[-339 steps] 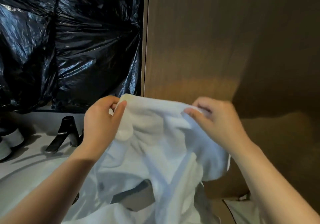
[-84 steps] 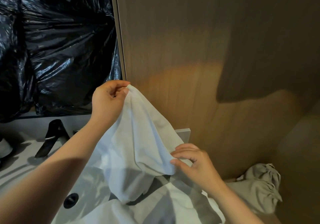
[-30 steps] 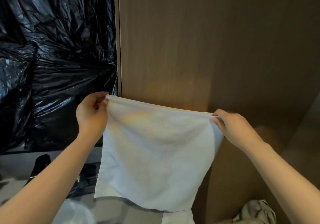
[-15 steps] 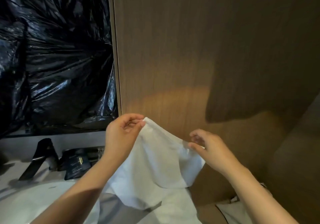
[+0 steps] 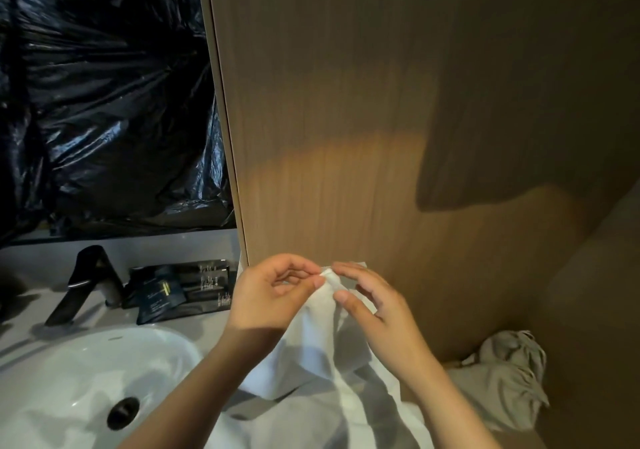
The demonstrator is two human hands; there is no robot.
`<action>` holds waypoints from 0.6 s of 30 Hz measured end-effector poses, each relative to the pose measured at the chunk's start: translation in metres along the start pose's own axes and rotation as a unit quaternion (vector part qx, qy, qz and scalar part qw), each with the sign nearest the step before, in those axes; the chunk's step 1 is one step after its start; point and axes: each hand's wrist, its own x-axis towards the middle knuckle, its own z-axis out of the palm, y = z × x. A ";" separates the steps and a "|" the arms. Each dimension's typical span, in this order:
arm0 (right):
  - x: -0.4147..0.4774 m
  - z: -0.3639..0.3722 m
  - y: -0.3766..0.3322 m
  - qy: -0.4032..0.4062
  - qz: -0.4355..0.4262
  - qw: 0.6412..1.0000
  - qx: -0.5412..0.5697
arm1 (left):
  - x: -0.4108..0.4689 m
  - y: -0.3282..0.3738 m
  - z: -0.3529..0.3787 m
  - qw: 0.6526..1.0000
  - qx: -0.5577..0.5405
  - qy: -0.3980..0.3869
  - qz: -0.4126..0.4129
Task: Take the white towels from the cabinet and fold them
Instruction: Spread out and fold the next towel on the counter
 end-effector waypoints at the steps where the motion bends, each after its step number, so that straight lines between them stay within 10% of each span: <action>1: 0.000 0.000 -0.001 -0.007 -0.001 1.000 0.011 | -0.001 0.000 0.000 1.000 -0.005 -0.003 0.000; 18: 0.002 0.007 -0.011 0.019 0.004 0.998 0.052 | -0.019 -0.019 -0.007 0.999 0.040 -0.002 -0.017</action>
